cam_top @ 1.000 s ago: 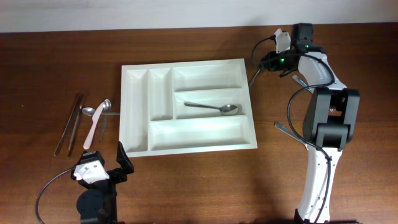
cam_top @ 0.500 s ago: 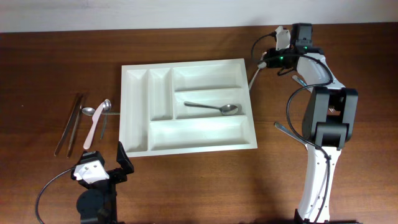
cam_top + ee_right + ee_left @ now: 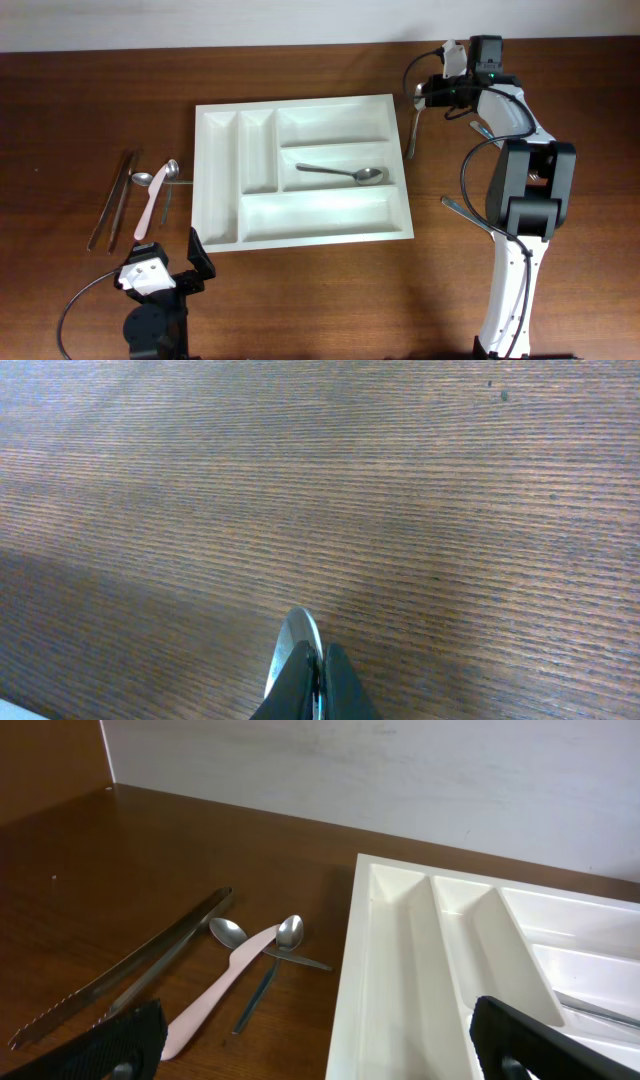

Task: Pack container
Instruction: 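Lift the spoon and place it in the tray's middle compartment, then move the right gripper back toward the forks right of the tray, then lower the right gripper and grasp the upper silver fork, then carry the fork left and release it in the tray's top compartment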

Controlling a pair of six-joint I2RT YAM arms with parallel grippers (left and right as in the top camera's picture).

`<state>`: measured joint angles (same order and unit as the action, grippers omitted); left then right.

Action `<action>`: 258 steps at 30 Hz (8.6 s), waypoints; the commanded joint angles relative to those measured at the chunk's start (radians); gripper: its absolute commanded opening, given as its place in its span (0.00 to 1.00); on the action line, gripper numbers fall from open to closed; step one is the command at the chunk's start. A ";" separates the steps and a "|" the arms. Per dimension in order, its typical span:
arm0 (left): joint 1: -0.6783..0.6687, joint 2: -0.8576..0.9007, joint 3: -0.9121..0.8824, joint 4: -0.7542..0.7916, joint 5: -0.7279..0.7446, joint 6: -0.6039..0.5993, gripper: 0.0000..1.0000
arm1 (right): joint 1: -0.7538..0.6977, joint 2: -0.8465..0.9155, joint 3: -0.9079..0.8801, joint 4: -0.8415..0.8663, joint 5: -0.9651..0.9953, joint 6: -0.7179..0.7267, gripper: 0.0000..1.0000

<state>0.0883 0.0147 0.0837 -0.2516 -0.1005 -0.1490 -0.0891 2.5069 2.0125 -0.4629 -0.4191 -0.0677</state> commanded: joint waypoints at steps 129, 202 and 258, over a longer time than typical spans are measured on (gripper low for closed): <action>0.006 -0.008 -0.005 0.001 0.011 0.020 0.99 | 0.034 0.019 0.689 -0.941 0.422 -0.230 0.57; 0.006 -0.008 -0.005 0.001 0.011 0.020 0.99 | -0.305 0.019 0.117 -0.864 0.328 -0.448 0.37; 0.006 -0.008 -0.005 0.001 0.011 0.020 0.99 | -0.244 0.018 0.418 -0.903 0.101 -0.426 0.04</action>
<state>0.0883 0.0147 0.0837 -0.2516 -0.1005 -0.1490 -0.3672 2.5240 2.3589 -1.3575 -0.2848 -0.4938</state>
